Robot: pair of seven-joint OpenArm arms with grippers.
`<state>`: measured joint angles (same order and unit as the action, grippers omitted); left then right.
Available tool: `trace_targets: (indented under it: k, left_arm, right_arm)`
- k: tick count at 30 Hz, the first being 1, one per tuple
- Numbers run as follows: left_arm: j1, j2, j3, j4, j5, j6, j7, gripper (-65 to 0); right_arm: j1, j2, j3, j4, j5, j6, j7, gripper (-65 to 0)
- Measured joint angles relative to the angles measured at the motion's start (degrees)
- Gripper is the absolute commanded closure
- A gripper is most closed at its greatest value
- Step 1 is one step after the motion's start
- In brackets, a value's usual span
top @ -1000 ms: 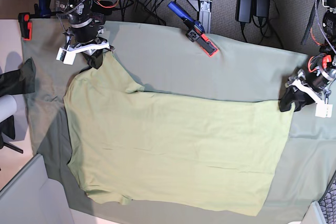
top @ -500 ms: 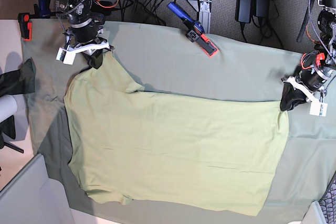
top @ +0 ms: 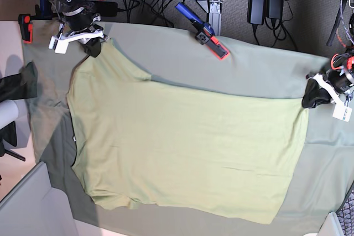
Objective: Fold the T-shirt properly
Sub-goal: 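Lift the held shirt edge with both grippers and fold it over the body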
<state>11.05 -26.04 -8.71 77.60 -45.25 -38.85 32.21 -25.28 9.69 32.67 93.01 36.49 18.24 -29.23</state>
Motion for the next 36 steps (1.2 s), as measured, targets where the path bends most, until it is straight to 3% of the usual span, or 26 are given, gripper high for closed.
trace_targets:
  k: [8, 17, 19, 23, 36]
  left_arm:
    - [0.7, 0.2, -4.3, 1.0, -10.4, -0.1, 13.0, 0.0]
    - [2.6, 0.2, -6.3, 10.5, -11.2, -0.1, 12.1, 0.0]
    - [2.4, 0.3, -6.3, 10.5, -7.8, -0.1, 9.6, 0.0]
    - [-0.4, 1.1, -6.3, 8.7, -3.4, -0.2, 6.8, 0.0]
    - [-11.0, 1.5, -3.3, -4.1, -2.2, -0.3, 4.8, 0.0]
  right_arm:
    - [-3.9, 0.0, 1.1, 4.9, 0.5, 0.0, -0.8, 0.0]
    - [1.3, 0.0, 1.1, 8.9, 0.1, -0.1, -0.8, 0.0]
    - [3.9, 0.0, 1.1, 8.9, -0.2, -0.1, -0.8, 0.0]
    - [9.1, 0.0, 1.1, 8.0, -1.5, -0.3, -0.7, 0.0]
    - [24.2, -0.2, 1.1, -2.1, -6.8, -0.2, -0.5, 0.0]
